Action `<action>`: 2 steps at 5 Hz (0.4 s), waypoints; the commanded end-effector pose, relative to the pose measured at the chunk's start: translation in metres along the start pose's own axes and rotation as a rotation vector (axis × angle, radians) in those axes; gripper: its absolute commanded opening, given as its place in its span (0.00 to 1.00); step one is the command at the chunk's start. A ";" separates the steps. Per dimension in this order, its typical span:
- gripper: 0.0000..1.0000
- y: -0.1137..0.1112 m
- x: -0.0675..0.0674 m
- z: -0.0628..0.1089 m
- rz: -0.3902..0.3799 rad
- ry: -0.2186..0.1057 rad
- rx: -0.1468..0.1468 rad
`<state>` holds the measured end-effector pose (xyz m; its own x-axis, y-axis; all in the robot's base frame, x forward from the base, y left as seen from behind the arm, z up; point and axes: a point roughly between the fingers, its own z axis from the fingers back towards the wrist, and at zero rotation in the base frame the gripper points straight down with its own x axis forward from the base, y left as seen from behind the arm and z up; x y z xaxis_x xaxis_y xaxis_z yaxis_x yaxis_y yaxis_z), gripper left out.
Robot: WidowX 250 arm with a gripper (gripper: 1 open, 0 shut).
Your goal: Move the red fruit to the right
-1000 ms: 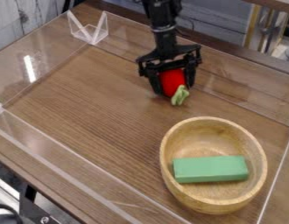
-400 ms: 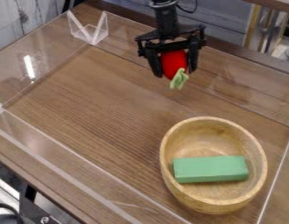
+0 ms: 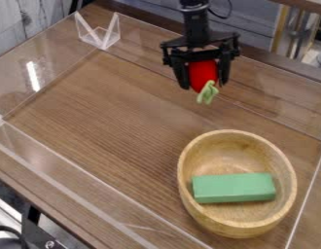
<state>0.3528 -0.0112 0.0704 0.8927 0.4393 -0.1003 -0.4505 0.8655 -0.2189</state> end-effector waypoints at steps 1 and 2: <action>1.00 -0.013 -0.005 0.012 -0.044 -0.053 -0.006; 1.00 -0.009 -0.010 0.009 -0.079 -0.042 0.006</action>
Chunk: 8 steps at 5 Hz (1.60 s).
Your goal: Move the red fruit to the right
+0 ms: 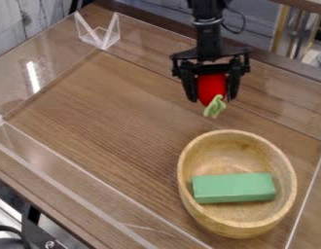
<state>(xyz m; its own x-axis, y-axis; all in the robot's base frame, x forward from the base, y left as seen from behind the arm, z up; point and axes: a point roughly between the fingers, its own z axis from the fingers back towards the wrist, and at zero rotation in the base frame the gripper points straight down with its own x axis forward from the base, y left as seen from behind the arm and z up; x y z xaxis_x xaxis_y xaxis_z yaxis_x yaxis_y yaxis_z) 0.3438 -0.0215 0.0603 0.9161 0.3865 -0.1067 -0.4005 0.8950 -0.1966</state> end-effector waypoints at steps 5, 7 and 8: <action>1.00 0.023 0.018 0.041 0.003 -0.046 -0.010; 0.00 -0.003 0.024 0.032 -0.029 -0.057 -0.022; 0.00 -0.031 0.020 0.020 -0.052 -0.055 -0.031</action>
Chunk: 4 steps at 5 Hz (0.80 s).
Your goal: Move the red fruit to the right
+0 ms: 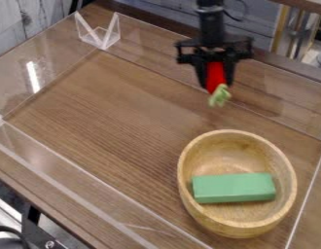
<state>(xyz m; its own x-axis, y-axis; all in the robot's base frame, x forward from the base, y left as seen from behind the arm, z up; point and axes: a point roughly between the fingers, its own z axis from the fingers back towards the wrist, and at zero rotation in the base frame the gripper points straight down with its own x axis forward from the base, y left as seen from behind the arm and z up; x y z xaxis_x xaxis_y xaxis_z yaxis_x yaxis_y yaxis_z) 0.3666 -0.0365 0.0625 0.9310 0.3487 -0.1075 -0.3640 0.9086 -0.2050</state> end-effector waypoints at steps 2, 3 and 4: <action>0.00 -0.049 -0.009 -0.001 -0.064 -0.062 -0.031; 0.00 -0.049 -0.011 -0.011 -0.079 -0.069 -0.029; 0.00 -0.054 -0.016 -0.030 -0.112 -0.070 -0.025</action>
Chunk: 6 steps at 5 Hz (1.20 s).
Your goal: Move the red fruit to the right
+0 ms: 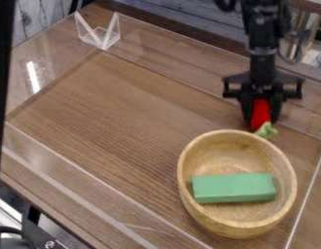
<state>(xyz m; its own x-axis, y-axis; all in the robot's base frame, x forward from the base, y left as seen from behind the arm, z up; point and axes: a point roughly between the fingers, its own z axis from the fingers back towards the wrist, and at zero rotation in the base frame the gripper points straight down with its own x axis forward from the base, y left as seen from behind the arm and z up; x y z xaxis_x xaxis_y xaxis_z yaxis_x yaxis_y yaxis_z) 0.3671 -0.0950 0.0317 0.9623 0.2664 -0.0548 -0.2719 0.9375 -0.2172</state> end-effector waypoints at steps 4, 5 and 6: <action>0.00 -0.027 0.003 0.029 -0.252 -0.039 -0.050; 0.00 -0.018 0.005 0.035 -0.233 -0.060 -0.034; 0.00 -0.004 0.006 0.038 -0.166 -0.090 -0.022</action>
<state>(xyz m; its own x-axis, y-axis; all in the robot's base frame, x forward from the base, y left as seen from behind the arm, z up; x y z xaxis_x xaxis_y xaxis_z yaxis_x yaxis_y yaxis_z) 0.3664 -0.0902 0.0349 0.9921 0.1238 -0.0222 -0.1257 0.9677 -0.2186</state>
